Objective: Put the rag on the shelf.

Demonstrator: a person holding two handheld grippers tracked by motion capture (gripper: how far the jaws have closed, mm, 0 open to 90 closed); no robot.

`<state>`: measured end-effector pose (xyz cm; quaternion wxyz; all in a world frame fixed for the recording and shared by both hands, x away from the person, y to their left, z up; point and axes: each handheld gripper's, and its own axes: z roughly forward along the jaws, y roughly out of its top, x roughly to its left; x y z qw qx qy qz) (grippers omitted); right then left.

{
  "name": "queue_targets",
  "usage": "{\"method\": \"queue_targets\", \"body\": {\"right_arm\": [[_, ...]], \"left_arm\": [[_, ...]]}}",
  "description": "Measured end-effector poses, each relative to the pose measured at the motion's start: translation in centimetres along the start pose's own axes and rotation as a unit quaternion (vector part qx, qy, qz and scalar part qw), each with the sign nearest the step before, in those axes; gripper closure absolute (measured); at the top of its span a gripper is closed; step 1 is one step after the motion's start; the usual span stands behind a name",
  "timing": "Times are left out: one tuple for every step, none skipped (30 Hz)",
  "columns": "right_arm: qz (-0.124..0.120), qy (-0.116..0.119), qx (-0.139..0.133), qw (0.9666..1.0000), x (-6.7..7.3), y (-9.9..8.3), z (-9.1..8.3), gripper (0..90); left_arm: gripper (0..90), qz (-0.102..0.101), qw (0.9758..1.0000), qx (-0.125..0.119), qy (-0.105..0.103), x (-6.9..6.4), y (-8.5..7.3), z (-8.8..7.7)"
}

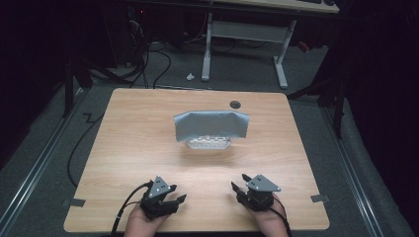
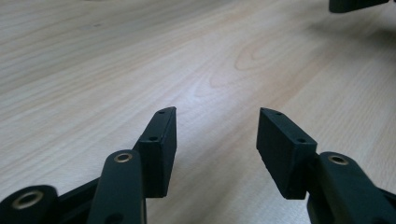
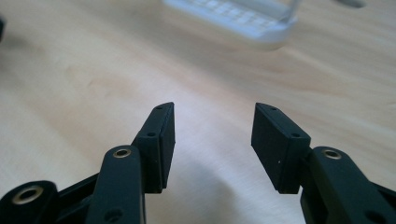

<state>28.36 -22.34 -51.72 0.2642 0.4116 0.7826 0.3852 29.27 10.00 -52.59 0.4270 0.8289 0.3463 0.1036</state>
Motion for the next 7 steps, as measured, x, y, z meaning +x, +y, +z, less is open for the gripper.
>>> {"method": "queue_targets", "body": {"right_arm": [[-0.019, 0.001, 0.007, 0.9998, 0.48, -0.17, 0.09, 49.7], [-0.036, -0.002, 0.009, 0.9993, 0.88, -0.26, 0.13, 49.6], [-0.042, 0.0, 0.01, 0.9991, 1.06, -0.32, 0.16, 49.6], [-0.04, 0.006, 0.013, 0.9991, 1.2, -0.38, 0.25, 49.5], [-0.039, 0.009, 0.016, 0.9991, 1.27, -0.39, 0.36, 49.5], [-0.041, 0.008, 0.017, 0.999, 1.32, -0.39, 0.44, 49.5], [-0.045, 0.006, 0.017, 0.9988, 1.32, -0.38, 0.49, 49.5]], "left_arm": [[48.1, 0.002, 1.0, -0.003, 0.0, -0.16, 0.0, 0.07], [47.9, 0.002, 1.0, -0.003, -0.002, -0.22, 0.02, 0.15], [47.6, -0.001, 1.0, -0.001, -0.004, -0.25, 0.08, 0.24], [47.6, -0.005, 1.0, -0.003, -0.007, -0.25, 0.09, 0.3], [47.6, -0.004, 1.0, -0.003, -0.006, -0.31, 0.1, 0.34], [47.4, -0.001, 1.0, 0.0, -0.005, -0.33, 0.08, 0.35], [47.3, -0.001, 1.0, 0.0, -0.005, -0.33, 0.08, 0.35]]}}
